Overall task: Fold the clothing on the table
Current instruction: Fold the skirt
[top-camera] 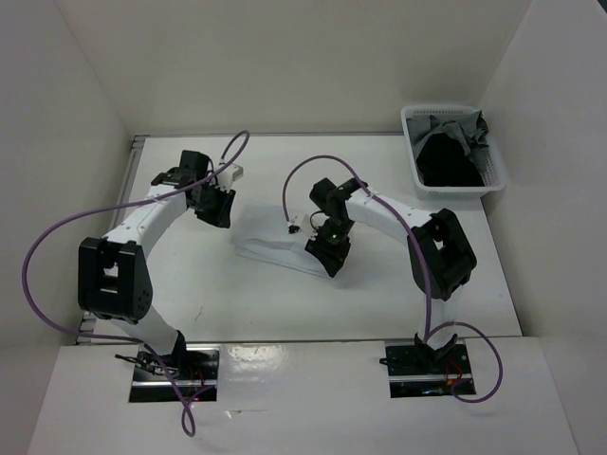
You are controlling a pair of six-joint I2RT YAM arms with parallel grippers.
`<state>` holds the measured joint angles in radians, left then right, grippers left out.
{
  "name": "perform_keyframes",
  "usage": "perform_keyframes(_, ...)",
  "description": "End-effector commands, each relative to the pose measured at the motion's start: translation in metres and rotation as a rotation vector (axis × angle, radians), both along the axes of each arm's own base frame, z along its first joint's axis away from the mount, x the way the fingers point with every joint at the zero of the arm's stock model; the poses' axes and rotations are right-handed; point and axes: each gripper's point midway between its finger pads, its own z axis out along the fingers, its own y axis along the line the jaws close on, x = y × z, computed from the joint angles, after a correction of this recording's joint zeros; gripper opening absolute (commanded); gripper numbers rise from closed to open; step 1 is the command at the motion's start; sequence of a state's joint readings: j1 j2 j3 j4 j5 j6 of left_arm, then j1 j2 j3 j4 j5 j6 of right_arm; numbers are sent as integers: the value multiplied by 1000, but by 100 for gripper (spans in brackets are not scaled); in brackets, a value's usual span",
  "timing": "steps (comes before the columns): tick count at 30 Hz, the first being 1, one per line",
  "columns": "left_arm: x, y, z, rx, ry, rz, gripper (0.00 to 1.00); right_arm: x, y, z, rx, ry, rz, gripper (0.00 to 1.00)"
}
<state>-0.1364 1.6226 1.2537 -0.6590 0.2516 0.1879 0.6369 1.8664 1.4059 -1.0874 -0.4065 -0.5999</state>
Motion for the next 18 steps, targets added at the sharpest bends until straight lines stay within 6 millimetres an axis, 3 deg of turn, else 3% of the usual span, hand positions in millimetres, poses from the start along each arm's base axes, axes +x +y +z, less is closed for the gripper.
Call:
perform_keyframes(1, -1, 8, 18, -39, -39, 18, 37, 8, 10, 13, 31, -44, -11, 41)
perform_keyframes(4, 2, 28, 29, -75, -57, 107, 37, 34, 24, 31, 73, -149, -82, 42)
perform_keyframes(6, 5, 42, 38, -105, -74, 185, 39, 47, 31, 40, 89, -191, -132, 53)
perform_keyframes(7, 5, 51, 46, -113, -94, 222, 41, 55, 38, 50, 116, -220, -143, 59)
perform_keyframes(8, 8, 68, 51, -125, -110, 292, 47, 61, 43, 51, 126, -229, -152, 78)
perform_keyframes(9, 8, 77, 55, -124, -122, 316, 51, 63, 47, 56, 145, -229, -160, 87)
perform_keyframes(11, 2, 99, 57, -126, -131, 391, 64, 76, 60, 63, 187, -255, -170, 98)
perform_keyframes(12, 0, 107, 63, -123, -148, 425, 81, 79, 65, 63, 201, -251, -178, 99)
perform_keyframes(14, -6, 125, 62, -125, -147, 488, 92, 84, 74, 62, 218, -267, -169, 99)
perform_keyframes(16, -16, 134, 55, -131, -134, 521, 99, 84, 82, 54, 222, -255, -155, 99)
perform_keyframes(18, -23, 145, 55, -142, -139, 550, 99, 86, 87, 51, 233, -247, -151, 99)
